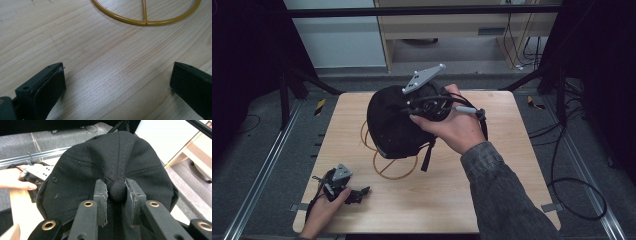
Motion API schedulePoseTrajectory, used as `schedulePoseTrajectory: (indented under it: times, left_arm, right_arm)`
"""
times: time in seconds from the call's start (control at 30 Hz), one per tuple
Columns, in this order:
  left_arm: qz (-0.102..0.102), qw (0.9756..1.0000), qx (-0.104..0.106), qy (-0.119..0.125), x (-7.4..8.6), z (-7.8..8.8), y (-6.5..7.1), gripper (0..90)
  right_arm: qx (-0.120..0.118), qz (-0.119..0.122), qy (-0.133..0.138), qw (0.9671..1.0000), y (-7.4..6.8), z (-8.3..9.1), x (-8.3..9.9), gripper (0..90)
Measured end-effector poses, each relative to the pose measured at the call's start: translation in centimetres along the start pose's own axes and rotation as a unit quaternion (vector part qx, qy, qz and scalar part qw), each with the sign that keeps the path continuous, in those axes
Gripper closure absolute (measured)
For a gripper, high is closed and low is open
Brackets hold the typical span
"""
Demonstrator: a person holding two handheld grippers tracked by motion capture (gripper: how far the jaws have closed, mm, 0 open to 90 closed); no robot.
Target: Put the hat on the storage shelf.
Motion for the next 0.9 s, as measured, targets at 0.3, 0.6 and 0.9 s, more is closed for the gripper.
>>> schedulePoseTrajectory:
  times: [0.3, 0.6, 0.9]
  left_arm:
    - [0.000, 1.0000, 0.000, 0.000, 0.0, 0.0, 0.0, 0.0]
    - [0.000, 1.0000, 0.000, 0.000, 0.0, 0.0, 0.0, 0.0]
    - [0.000, 1.0000, 0.000, 0.000, 0.0, 0.0, 0.0, 0.0]
  right_arm:
    - [-0.002, -0.006, -0.017, 0.9998, 0.7, -1.6, -0.2, 73.4]
    - [-0.008, -0.007, -0.024, 0.9997, 0.9, -2.6, -0.7, 73.3]
    - [-0.014, -0.009, -0.035, 0.9992, 0.9, -4.1, -1.2, 73.2]
Point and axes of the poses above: each handheld gripper's, and its own axes: z roughly backward along the jaws, x roughly out of its underside, y roughly to its right, the point moved 4 cm from there along -z, roughly forward along the jaws, and after that the axes turned 8 degrees about -x, right-handed, at the moved point
